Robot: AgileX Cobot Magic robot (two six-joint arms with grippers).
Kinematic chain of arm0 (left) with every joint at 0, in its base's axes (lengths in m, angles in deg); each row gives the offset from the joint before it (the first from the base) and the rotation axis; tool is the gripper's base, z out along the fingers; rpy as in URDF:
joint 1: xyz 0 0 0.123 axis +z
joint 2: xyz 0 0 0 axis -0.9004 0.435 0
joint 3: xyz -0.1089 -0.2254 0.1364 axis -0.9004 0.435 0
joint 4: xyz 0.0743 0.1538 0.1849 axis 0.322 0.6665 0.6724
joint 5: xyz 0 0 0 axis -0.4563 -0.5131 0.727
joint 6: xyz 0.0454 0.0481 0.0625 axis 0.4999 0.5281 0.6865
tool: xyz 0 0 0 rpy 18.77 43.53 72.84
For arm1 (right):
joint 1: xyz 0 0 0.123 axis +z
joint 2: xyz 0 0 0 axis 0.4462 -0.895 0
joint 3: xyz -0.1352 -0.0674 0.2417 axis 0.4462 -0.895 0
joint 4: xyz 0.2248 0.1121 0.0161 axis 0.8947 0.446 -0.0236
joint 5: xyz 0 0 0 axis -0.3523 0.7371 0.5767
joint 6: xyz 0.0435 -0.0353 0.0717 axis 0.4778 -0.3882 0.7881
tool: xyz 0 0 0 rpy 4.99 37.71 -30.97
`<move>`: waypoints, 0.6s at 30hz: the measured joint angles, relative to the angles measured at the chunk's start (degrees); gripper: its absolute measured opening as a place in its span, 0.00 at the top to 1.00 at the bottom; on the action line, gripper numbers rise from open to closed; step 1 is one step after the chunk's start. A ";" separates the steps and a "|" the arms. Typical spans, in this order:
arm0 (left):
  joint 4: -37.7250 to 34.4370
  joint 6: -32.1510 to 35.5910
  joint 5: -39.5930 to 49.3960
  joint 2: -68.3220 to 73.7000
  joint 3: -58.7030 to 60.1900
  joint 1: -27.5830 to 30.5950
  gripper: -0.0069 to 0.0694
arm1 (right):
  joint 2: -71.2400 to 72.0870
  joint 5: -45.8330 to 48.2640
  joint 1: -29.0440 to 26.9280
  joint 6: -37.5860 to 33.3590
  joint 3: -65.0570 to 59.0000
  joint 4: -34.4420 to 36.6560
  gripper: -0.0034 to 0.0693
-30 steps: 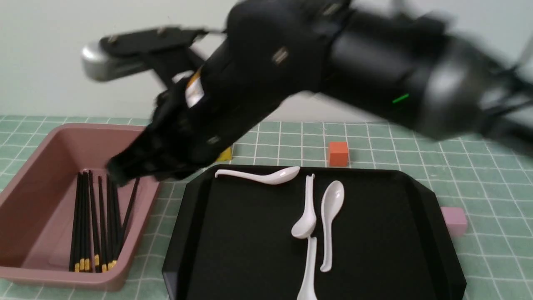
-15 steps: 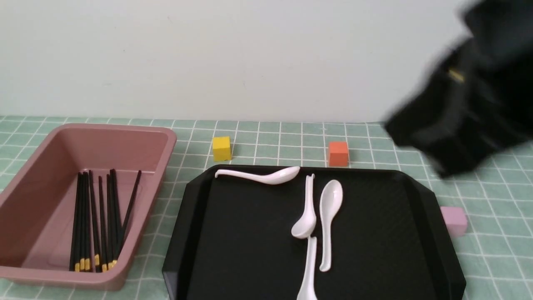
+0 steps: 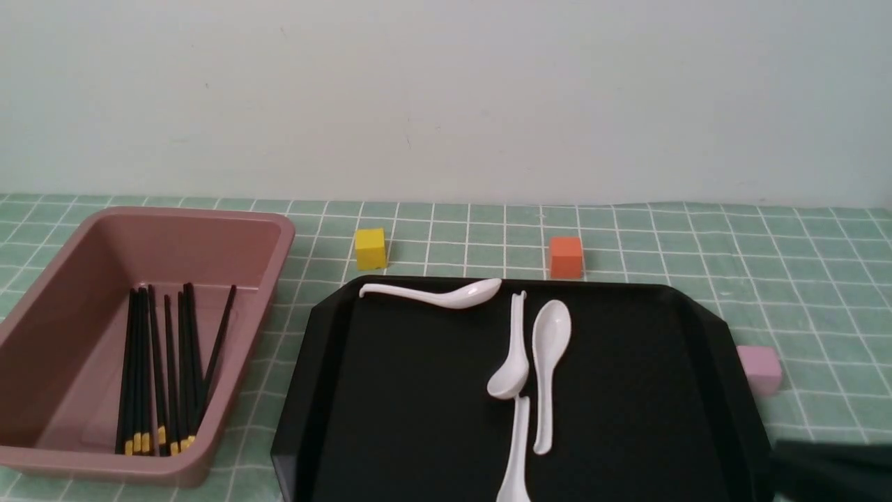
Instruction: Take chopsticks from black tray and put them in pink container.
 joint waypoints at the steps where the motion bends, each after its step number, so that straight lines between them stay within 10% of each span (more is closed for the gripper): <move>1: 0.00 0.00 0.00 0.00 0.00 0.00 0.60 | 0.12 -0.89 0.00 -0.01 -0.61 -0.06 0.94; 8: 0.00 0.00 0.00 0.00 0.00 0.00 0.60 | 0.77 -23.69 0.00 -0.01 -13.72 -1.06 0.94; 18: 0.00 0.00 0.00 0.00 0.00 0.00 0.60 | 0.77 -25.55 0.00 -0.01 -18.57 -1.29 0.93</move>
